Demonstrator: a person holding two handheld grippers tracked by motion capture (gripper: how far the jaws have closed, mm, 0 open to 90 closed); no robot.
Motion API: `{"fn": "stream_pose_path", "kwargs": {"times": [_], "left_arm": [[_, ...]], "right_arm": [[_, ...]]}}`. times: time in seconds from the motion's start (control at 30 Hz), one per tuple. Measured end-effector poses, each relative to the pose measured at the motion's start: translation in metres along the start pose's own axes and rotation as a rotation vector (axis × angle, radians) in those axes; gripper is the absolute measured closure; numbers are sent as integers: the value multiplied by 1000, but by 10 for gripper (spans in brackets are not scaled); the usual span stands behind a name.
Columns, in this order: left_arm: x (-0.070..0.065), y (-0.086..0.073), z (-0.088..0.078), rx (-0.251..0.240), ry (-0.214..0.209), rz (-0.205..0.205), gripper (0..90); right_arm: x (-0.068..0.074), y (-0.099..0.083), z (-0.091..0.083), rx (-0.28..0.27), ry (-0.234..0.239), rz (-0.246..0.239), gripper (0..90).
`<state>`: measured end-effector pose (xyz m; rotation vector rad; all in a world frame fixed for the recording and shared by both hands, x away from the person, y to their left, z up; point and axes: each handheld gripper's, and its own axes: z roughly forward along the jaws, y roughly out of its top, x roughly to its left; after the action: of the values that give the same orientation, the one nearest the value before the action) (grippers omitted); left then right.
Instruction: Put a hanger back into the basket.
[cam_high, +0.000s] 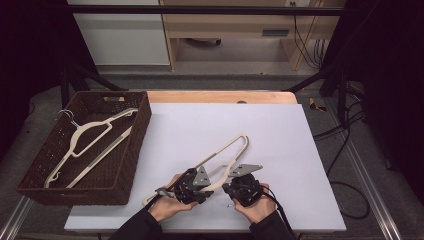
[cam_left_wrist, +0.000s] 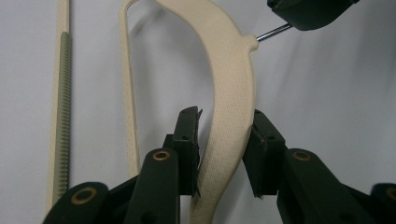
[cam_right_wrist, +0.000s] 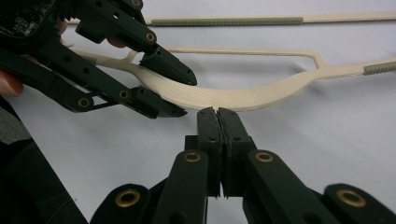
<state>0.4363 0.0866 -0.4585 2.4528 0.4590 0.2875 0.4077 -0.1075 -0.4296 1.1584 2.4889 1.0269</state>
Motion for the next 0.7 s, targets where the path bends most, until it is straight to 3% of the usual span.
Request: {"fn": "stream_pose_path", "kwargs": {"times": [0.13, 0.17, 0.2, 0.23, 0.33, 0.43, 0.53, 0.67, 0.7], "left_arm": [[0, 0, -3, -10, -1, 3, 690], [0, 0, -4, -9, -1, 7, 690], [0, 0, -5, -13, 0, 5, 692], [0, -1, -7, -12, 1, 8, 693], [1, -1, -12, -26, 1, -2, 698], [4, -3, -19, -46, 4, -11, 705], [8, -4, -29, -69, 14, -24, 714], [15, -6, -41, -116, 31, -59, 736], [16, -7, -44, -125, 35, -67, 736]], "right_arm": [[-2, 0, -4, -28, 14, -27, 865], [-3, 1, -8, -45, 41, -3, 814], [-5, 1, -11, -75, 53, -9, 763], [-6, 2, -17, -95, 69, 17, 734], [-17, 2, -34, -196, 82, 7, 664], [-33, -2, -52, -301, 47, 28, 573], [-51, -8, -64, -374, -17, 51, 478], [-78, -25, -68, -404, -88, 106, 397], [-78, -25, -68, -404, -88, 106, 397]]}}
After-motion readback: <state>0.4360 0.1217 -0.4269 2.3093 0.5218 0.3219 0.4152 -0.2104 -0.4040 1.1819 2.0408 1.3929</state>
